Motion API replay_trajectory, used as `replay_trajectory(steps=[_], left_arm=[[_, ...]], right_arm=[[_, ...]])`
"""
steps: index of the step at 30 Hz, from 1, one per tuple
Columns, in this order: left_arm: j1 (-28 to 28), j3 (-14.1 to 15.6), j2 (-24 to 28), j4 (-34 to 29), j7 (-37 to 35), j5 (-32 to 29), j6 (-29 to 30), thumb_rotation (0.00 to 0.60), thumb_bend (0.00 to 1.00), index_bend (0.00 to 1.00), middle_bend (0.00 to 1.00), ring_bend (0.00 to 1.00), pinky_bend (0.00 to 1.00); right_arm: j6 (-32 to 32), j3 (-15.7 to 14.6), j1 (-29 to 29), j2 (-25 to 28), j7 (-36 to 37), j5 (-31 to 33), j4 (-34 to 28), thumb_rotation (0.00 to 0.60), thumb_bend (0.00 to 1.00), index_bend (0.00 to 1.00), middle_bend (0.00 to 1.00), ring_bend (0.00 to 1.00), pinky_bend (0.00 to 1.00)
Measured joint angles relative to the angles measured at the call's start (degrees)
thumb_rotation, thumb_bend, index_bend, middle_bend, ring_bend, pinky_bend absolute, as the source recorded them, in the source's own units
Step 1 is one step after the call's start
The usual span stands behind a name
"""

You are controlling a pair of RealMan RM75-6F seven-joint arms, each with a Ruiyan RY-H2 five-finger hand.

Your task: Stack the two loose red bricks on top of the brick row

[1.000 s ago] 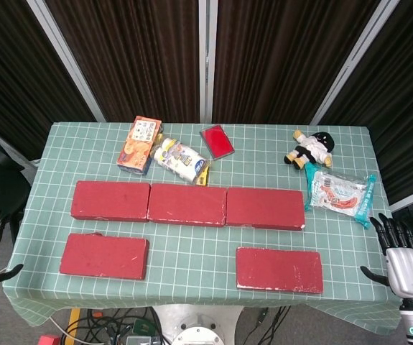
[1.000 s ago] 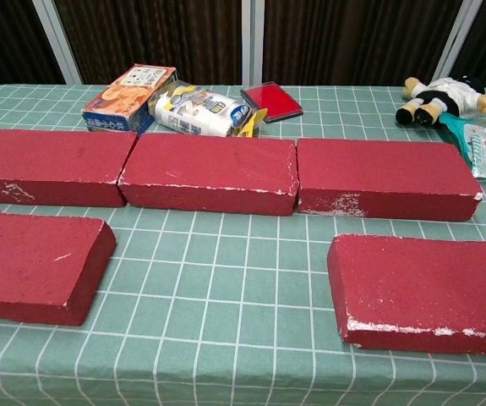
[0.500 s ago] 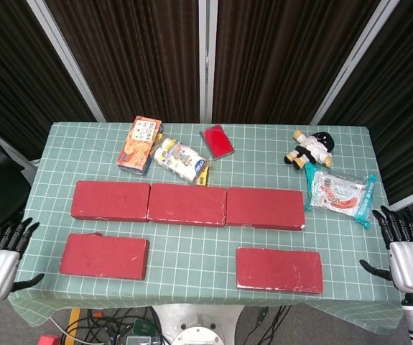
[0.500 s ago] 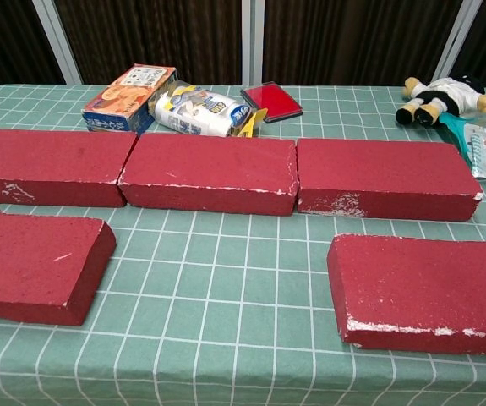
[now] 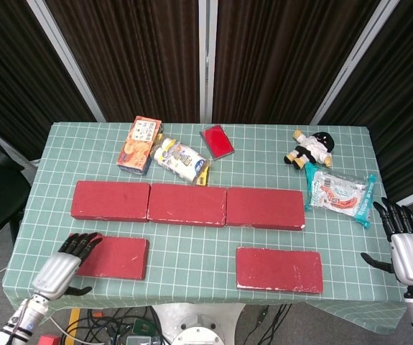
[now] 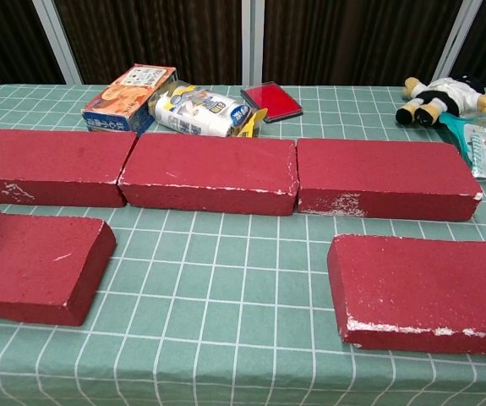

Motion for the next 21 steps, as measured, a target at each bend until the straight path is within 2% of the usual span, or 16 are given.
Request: replay_trajectory(steps=[9,21], left_arm=[[-3.89,-2.25,-1.77,-3.24,6.34,-6.69,-6.59,0.6,0.01,0.02,0.0,0.0,0.0],[-9.21,-4.59,-3.97,-3.98,10.81,-15.01,-13.4,0.6,0.01,0.02,0.0,0.0,0.0]], right_arm=[[-1.42,0.09,0.71,-0.25,-0.21,0.19,0.72,0.6,0.0,0.0,0.0,0.0,0.0],[-2.87,-0.04,0.89,-1.06,-0.82,1.49,1.59,0.6,0.0,0.0,0.0,0.0,0.0]])
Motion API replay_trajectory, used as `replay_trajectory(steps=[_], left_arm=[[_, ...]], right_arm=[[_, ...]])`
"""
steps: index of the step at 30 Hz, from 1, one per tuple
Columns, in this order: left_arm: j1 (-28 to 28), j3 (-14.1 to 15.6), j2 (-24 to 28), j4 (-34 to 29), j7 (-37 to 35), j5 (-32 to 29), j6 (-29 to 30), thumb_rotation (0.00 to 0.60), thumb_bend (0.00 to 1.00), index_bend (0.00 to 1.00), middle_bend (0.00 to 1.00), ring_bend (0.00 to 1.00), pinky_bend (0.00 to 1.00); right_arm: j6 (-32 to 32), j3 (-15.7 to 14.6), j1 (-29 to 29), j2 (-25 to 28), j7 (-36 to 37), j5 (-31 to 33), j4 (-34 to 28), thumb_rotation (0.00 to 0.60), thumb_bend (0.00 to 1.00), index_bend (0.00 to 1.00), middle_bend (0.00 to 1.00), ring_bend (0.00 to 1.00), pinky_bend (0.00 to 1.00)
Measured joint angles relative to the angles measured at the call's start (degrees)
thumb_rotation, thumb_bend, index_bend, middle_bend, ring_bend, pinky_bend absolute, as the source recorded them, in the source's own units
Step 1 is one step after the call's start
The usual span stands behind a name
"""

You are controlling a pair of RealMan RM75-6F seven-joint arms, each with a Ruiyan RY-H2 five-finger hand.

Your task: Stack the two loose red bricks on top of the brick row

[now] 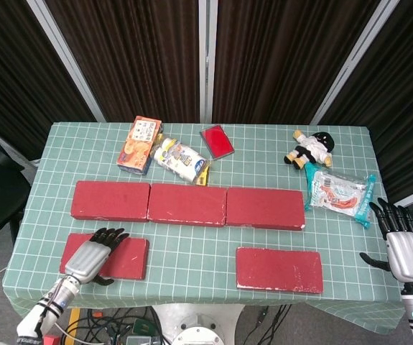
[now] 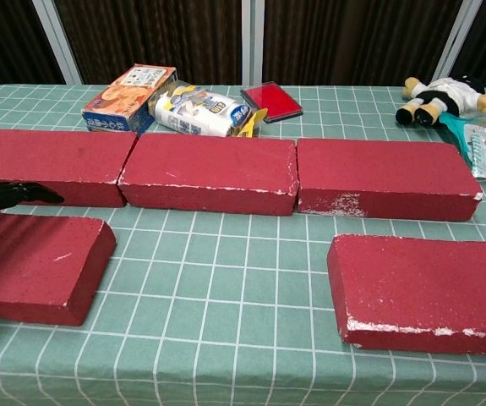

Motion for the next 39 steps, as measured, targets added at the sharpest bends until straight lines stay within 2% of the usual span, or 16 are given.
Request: replay_trajectory(steps=[15,22,33,39], left_arm=[[-3.41,-1.07,-1.63,-0.92,5.93,-12.14,-1.65,0.6,0.01,0.02,0.05,0.0,0.0],[-4.66,-0.69,-2.4,-0.56,7.05,-14.2,-1.57,0.6,0.02,0.03,0.1,0.0,0.0],[-5.53,0.29,-2.84,-1.01,8.18,-15.14,0.03,0.6,0.12,0.19,0.19,0.0,0.0],[-5.5,0.73,-1.94,-2.73,8.36,-13.88,1.64,0.6,0.13,0.21,0.2,0.0,0.0]], right_arm=[[-0.08,0.19,0.09,-0.57,0.76,0.2,1.01,0.6,0.0,0.0,0.0,0.0,0.0],[-0.34,0.21,0.15,-0.95,1.07,0.43,1.54,0.6,0.0,0.0,0.0,0.0,0.0],[-0.1,0.47,-0.05,-0.94,1.87,0.86,2.0,0.6,0.0,0.0,0.0,0.0,0.0],[-0.02,0.59,-0.12,-0.94,2.08,1.03,2.1,0.6,0.0,0.0,0.0,0.0,0.0]])
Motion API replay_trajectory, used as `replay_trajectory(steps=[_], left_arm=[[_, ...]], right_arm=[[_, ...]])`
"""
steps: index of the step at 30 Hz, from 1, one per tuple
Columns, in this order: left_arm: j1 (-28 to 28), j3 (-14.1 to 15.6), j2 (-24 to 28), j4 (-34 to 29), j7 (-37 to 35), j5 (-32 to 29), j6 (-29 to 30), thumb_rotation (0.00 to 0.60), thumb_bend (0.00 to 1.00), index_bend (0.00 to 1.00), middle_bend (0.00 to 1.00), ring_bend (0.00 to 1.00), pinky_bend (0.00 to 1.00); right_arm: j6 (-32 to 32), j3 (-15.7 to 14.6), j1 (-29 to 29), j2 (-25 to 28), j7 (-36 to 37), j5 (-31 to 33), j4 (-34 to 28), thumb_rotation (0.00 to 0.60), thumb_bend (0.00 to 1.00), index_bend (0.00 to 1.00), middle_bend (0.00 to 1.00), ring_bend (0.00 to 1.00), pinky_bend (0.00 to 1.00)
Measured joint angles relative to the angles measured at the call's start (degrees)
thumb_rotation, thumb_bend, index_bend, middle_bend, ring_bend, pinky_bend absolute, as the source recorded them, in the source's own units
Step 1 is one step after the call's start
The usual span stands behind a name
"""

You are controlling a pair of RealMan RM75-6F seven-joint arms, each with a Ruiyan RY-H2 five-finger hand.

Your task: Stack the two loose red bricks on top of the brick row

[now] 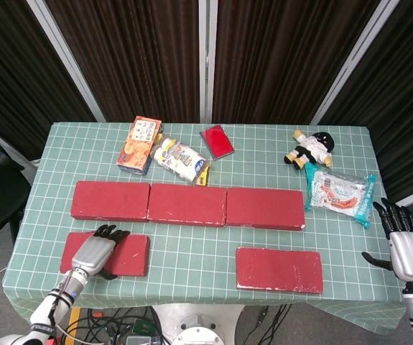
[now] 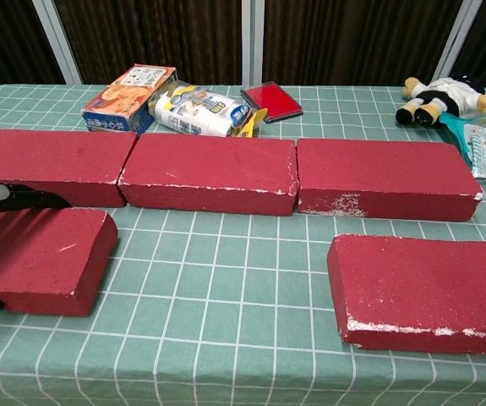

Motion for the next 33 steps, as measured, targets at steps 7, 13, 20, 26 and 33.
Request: replay_trajectory(steps=[7,13,20,26,33], left_arm=[[-0.38,-0.54,5.08,-4.96,0.95,2.2,2.47,0.6,0.13,0.21,0.21,0.0,0.0],[-3.91,-4.94,8.89,-6.36,-1.31,1.97,0.85,0.6,0.13,0.23,0.22,0.0,0.0],[-10.98,-9.96,8.99,0.87,-10.33,-0.05,-9.65,0.6,0.13,0.21,0.22,0.0,0.0],[-17.25,-12.12,5.75,10.38,-14.69,-1.67,-17.18,0.6,0.13,0.2,0.22,0.0,0.0],[-22.92,-12.61,1.44,18.22,-17.18,-5.2,-23.34,0.6,0.13,0.19,0.22,0.0,0.0]], right_arm=[[0.6,0.45,-0.14,0.71,0.31,0.12,-0.55,0.6,0.0,0.0,0.0,0.0,0.0],[1.14,1.01,-0.15,1.35,1.21,0.22,-0.99,0.6,0.0,0.0,0.0,0.0,0.0],[2.69,1.67,-0.25,2.8,0.32,-0.38,-3.91,0.6,0.0,0.0,0.0,0.0,0.0],[2.37,2.26,0.01,3.59,0.02,0.28,-5.65,0.6,0.0,0.0,0.0,0.0,0.0],[1.43,2.49,-0.03,4.31,2.69,1.51,-6.88,0.6,0.0,0.0,0.0,0.0,0.0]])
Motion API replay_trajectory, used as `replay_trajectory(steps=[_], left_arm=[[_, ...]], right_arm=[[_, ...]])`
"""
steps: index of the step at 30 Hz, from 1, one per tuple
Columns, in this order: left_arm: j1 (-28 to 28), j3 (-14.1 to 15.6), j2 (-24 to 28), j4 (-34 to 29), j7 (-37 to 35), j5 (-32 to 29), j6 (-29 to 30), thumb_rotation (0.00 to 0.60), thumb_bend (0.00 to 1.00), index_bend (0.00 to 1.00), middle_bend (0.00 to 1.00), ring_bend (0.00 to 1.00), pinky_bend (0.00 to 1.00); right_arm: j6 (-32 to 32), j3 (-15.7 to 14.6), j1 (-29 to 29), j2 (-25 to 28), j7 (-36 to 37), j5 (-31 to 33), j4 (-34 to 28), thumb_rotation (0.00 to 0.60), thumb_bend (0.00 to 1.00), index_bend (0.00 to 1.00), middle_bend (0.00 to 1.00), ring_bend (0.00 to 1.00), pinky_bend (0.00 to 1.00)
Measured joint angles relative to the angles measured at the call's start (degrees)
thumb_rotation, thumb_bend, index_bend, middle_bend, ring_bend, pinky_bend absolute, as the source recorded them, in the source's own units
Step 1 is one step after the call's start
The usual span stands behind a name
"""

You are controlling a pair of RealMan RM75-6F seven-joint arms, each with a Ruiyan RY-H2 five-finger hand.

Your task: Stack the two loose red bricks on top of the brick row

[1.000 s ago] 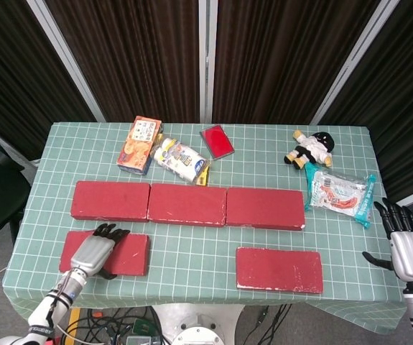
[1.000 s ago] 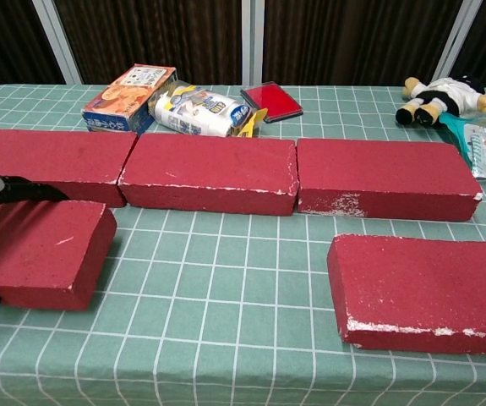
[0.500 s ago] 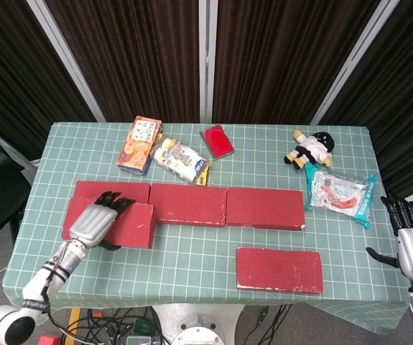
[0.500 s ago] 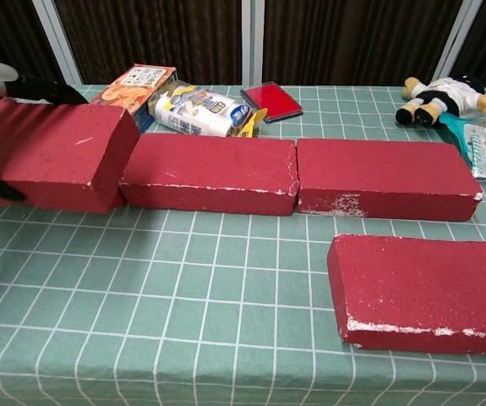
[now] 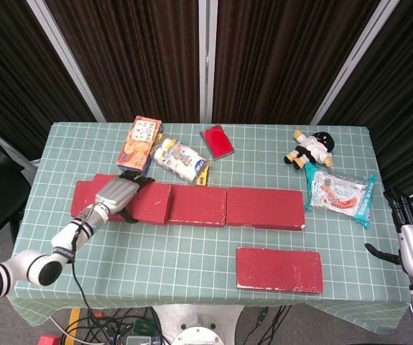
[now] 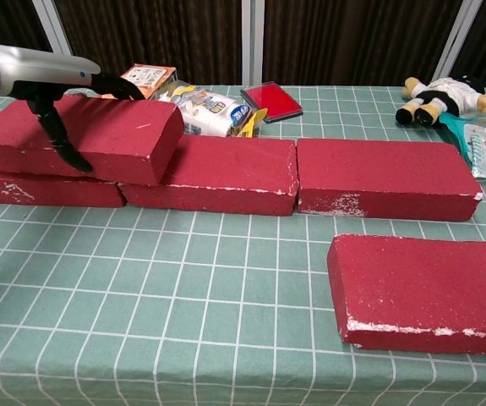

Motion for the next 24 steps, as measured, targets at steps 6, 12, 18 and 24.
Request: replay_trajectory(steps=[6,12,18,24], left_arm=[[-2.18,0.37,-1.47,2.46,-0.44,-4.08,-1.12,0.6,0.12,0.17,0.23,0.0,0.0],[-3.74,1.49,-1.66,2.16,2.15,-8.96,0.86,0.6,0.13,0.17,0.24,0.0,0.0],[-5.25,2.96,-2.08,1.17,5.67,-13.97,3.35,0.6,0.13,0.17,0.24,0.0,0.0],[-7.14,4.06,-2.5,-0.39,8.79,-18.67,5.59,0.6,0.13,0.17,0.24,0.0,0.0]], right_arm=[[-1.08,0.08,0.28,0.06,0.83,0.65,0.08,0.6,0.0,0.0,0.0,0.0,0.0],[-1.32,0.29,0.44,0.16,1.35,0.93,0.46,0.6,0.0,0.0,0.0,0.0,0.0],[-1.39,0.2,0.37,0.01,2.16,0.93,1.22,0.6,0.0,0.0,0.0,0.0,0.0],[-1.42,0.19,0.14,0.07,3.09,1.25,1.99,0.6,0.0,0.0,0.0,0.0,0.0]])
